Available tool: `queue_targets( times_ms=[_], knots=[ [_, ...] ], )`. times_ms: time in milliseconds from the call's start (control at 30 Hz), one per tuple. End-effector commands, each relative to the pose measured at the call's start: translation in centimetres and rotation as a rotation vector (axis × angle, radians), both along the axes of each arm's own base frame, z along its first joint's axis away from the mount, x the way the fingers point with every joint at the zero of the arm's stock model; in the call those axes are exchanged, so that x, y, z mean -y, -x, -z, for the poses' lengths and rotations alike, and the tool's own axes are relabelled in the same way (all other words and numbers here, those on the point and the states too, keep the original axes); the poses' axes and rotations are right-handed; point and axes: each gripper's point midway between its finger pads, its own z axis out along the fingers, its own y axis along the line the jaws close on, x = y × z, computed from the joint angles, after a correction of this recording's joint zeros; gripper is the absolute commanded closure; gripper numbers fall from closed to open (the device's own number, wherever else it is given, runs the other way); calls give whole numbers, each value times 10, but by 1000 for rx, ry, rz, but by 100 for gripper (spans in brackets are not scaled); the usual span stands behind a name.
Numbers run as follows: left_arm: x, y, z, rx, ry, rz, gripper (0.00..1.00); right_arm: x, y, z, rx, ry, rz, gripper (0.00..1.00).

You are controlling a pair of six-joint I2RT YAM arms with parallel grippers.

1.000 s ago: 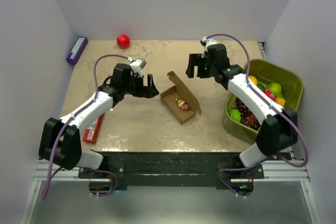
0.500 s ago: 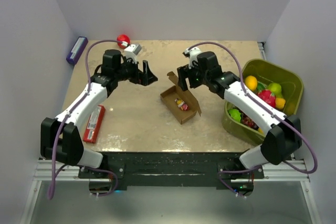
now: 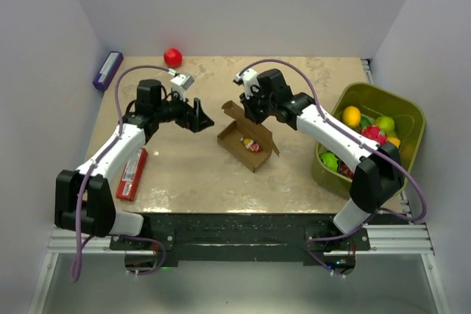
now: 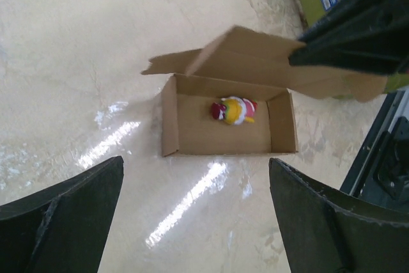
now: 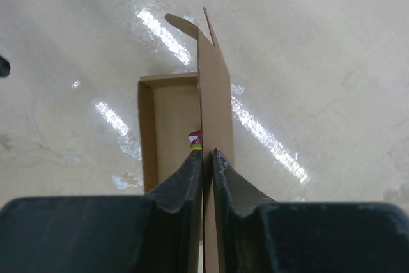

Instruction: Fold the paper box

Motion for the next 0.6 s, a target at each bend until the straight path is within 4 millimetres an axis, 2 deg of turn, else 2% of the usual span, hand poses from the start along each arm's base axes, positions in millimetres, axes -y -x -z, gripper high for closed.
queue_targets(
  times_ms=[0, 67, 167, 300, 433, 567],
  knots=[
    [-9, 17, -14, 151, -72, 61, 0, -27, -5, -25, 64, -34, -178, 94],
    [-14, 20, -14, 173, -100, 68, 0, -33, -5, -20, 53, -34, -219, 99],
    [-25, 23, -2, 195, -171, 62, 0, -41, -6, -21, 55, -44, -261, 100],
    [-44, 15, 16, 201, -275, -25, 0, -45, -2, -25, 65, -55, -315, 100],
    [-47, 10, 26, 211, -298, -20, 0, -50, 8, -26, 54, -76, -374, 100],
    [-38, 11, 33, 235, -275, 60, 0, -50, 16, -29, 57, -89, -411, 100]
  ],
)
